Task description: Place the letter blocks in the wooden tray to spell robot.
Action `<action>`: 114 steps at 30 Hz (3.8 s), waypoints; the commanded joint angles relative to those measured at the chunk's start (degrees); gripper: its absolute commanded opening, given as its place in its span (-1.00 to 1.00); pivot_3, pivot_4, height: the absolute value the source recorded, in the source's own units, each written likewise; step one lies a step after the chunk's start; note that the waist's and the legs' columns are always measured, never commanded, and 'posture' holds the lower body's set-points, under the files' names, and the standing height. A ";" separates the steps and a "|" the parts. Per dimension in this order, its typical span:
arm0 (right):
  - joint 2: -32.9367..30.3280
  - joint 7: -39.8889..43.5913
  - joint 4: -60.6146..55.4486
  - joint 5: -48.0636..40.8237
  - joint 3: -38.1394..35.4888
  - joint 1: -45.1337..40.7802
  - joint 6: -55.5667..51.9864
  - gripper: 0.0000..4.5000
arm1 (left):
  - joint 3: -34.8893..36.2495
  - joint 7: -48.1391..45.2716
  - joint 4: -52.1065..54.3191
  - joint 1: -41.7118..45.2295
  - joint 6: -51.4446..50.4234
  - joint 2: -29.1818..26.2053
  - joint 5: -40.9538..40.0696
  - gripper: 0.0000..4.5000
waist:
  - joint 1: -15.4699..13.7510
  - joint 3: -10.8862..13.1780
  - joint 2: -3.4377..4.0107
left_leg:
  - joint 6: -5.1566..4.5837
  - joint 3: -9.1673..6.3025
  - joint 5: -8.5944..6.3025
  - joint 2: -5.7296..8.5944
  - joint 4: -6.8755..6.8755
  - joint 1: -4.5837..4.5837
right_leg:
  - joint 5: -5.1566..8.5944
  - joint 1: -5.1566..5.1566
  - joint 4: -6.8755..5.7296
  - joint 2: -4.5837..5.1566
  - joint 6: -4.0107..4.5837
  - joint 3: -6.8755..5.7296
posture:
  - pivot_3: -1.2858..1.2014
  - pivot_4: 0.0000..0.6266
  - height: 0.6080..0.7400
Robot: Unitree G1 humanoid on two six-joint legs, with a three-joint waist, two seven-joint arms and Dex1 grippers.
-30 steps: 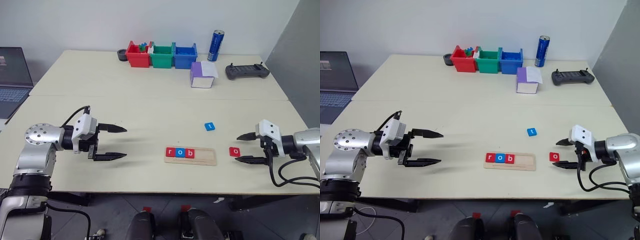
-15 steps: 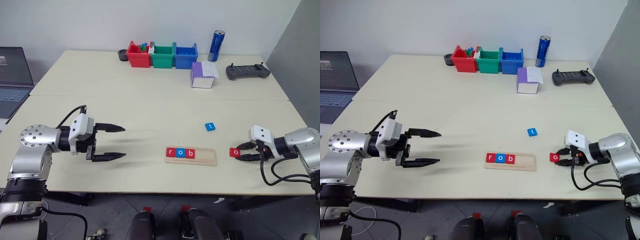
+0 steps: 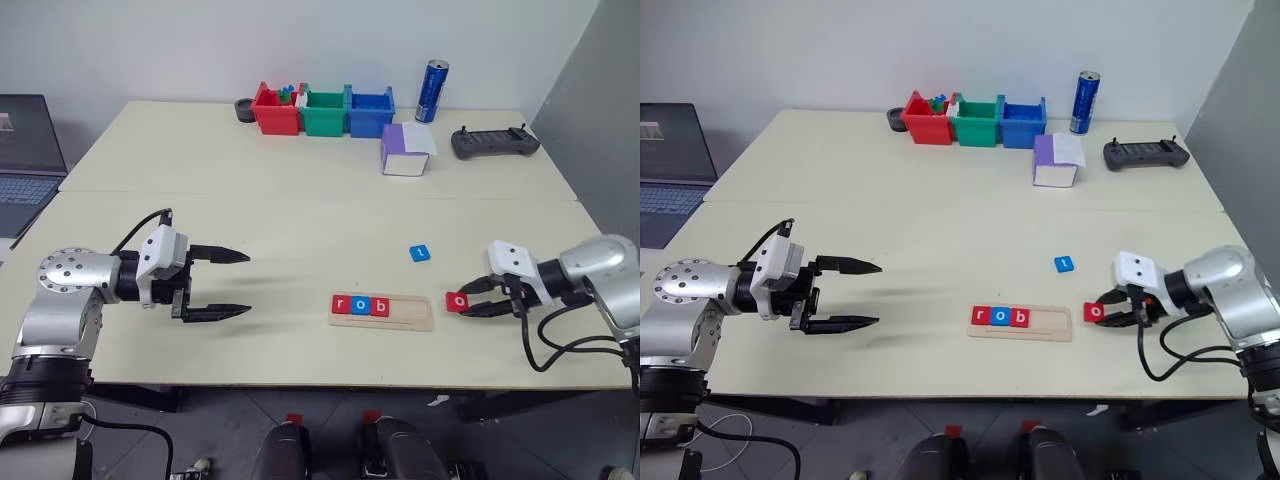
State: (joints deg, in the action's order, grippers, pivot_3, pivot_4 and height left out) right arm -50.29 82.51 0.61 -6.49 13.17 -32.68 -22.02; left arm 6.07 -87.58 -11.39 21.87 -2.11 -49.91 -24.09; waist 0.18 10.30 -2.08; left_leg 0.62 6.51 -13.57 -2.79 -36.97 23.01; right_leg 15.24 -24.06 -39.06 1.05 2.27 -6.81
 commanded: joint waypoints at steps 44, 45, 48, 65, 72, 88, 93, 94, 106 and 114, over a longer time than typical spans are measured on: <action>9.71 -5.72 0.81 9.27 12.56 -6.62 -2.22 -0.35 | 3.36 3.23 5.93 -4.40 -1.27 -2.51 -1.98 1.00 | -0.06 0.00 0.00 | 0.00 -0.01 0.00 0.06 -0.06 0.03 | 0.01 0.00 -0.03 0.07 0.04 -0.02 | 0.03 -0.52 1.00; 9.72 -5.72 0.80 9.34 12.50 -6.57 -2.08 -0.35 | 3.33 3.27 5.90 -4.39 -1.21 -2.47 -1.95 1.00 | -0.06 0.00 0.00 | 0.00 -0.01 0.00 0.06 -0.06 0.03 | 0.01 0.00 -0.03 0.07 0.04 -0.02 | 0.03 -0.52 1.00; 9.96 -5.84 0.51 9.14 12.12 -6.45 -3.05 -0.35 | 3.32 3.31 5.81 -4.41 -1.07 -2.42 -1.90 1.00 | -0.06 -0.01 -0.01 | 0.00 -0.01 0.00 0.06 -0.06 0.04 | 0.01 0.00 -0.03 0.07 0.04 -0.02 | 0.03 -0.52 1.00; 11.24 -17.84 5.48 3.87 -2.03 -12.02 -13.22 0.99 | 3.02 3.02 4.64 -3.17 -0.69 -2.38 -1.68 1.00 | -0.08 -0.02 -0.03 | 0.02 -0.01 0.01 0.07 -0.06 0.03 | 0.01 0.01 -0.03 0.08 0.05 -0.01 | 0.03 -0.52 1.00; 15.97 -32.81 4.68 5.31 -5.30 -8.93 -24.00 0.99 | 3.23 3.05 4.34 -3.25 -0.64 -2.53 -1.63 1.00 | -0.08 -0.03 -0.04 | 0.23 0.01 0.13 0.07 -0.02 0.06 | 0.02 -0.01 -0.03 0.09 0.10 0.01 | 0.03 -0.52 1.00; 31.55 -59.28 0.86 5.13 -12.37 -1.95 -37.95 0.43 | 2.75 2.61 3.15 -2.12 -0.20 -2.27 -1.40 1.00 | 0.17 -0.06 -0.03 | 0.12 0.02 0.07 0.08 0.00 0.04 | 0.02 -0.01 -0.05 0.09 0.09 0.04 | 0.03 -0.52 1.00; 33.89 -62.58 -1.31 4.67 -13.22 -2.58 -39.88 -0.35 | 1.95 2.06 1.82 -0.65 0.04 -1.96 -1.07 1.00 | 0.17 -0.08 -0.05 | 0.02 0.01 0.01 0.07 -0.01 0.02 | 0.02 0.00 -0.08 0.09 0.08 0.04 | 0.03 -0.52 1.00; 33.78 -62.84 -2.26 4.48 -13.43 -2.77 -40.58 -0.36 | 1.77 1.90 1.55 -0.29 0.08 -1.87 -0.98 1.00 | 0.17 -0.08 -0.05 | 0.02 0.01 0.01 0.07 -0.01 0.02 | 0.02 0.00 -0.08 0.09 0.08 0.03 | 0.03 -0.52 1.00; 30.02 -68.15 -34.10 3.78 -24.33 8.91 -66.80 -0.36 | 0.52 -0.11 -2.67 2.39 2.31 -1.23 -0.35 1.00 | -0.05 -0.08 -0.05 | 0.03 -0.01 0.01 0.09 0.03 0.12 | 0.03 -0.06 0.01 0.09 0.09 0.04 | 0.03 -0.52 1.00; 33.35 -71.01 -39.87 3.05 -21.63 17.16 -70.36 -0.36 | -0.59 -0.82 -4.62 3.97 3.34 -0.14 0.01 1.00 | 0.34 -0.08 -0.05 | -0.01 -0.05 -0.01 0.03 0.02 0.07 | 0.03 -0.06 -0.02 0.00 0.06 0.02 | 0.03 -0.52 1.00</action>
State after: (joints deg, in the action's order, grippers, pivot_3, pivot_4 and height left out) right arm -17.09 12.43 -37.87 -3.49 -8.30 -16.00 -92.06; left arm 4.81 -88.19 -16.37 24.63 0.54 -49.99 -23.91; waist 0.52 10.22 -2.13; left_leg 0.60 6.45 -13.57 -2.75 -36.95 23.07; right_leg 15.26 -24.12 -39.09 1.05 2.33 -6.80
